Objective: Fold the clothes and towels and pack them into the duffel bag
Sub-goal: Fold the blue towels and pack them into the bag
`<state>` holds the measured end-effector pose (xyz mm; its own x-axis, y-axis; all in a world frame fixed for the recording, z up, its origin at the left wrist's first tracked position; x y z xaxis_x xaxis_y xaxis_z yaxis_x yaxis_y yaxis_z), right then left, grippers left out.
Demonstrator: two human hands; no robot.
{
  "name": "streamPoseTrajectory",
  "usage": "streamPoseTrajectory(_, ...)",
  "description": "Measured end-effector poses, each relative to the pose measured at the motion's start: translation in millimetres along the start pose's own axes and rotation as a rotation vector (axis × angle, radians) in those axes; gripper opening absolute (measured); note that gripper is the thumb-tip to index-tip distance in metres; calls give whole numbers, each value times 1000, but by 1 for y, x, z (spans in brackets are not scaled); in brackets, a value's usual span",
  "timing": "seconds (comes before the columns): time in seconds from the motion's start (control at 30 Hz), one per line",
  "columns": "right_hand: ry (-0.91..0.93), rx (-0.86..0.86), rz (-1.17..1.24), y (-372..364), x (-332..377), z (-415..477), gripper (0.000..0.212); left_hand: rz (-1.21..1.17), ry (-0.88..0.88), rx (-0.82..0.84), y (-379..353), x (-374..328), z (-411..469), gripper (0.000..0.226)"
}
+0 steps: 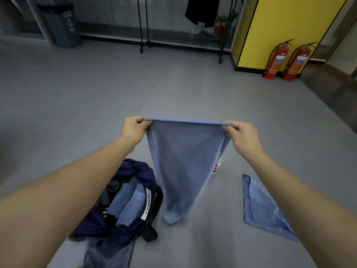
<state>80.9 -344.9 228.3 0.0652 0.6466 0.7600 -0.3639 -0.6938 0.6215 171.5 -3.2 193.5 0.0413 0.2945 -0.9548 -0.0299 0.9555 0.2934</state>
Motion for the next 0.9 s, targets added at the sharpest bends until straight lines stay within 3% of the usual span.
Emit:
streamPoseTrajectory(0.1,146,-113,-70,27,32,24,20,72,-201,-41,10,-48,22,21)
streamPoseTrajectory(0.23,271,-191,8,61,56,32,25,127,-428,-68,24,-100,25,11)
streamPoseTrajectory(0.4,341,-148,-27,72,41,-12,25,150,-512,54,28,-99,-14,18)
streamPoseTrajectory(0.63,186,129,-203,-19,-101,-99,23,249,-217,382,-23,59,-71,30)
streamPoseTrajectory(0.83,192,307,-415,-120,-229,-163,22,522,-138,563,-87,243,-142,32)
streamPoseTrajectory(0.9,244,399,-467,-152,-267,-195,26,619,-200,608,-104,290,-174,20)
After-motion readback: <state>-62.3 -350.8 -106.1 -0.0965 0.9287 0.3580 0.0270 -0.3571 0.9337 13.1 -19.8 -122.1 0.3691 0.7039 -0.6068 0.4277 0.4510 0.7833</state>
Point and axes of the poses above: each hand's wrist, its own z-axis towards the middle knuckle, its own y-axis out of the back of the hand, x = y × z, the point moved 7 cm from there along z, towards the middle knuckle, and after that the axes turned 3 degrees about -y, right-handed, at the moved point
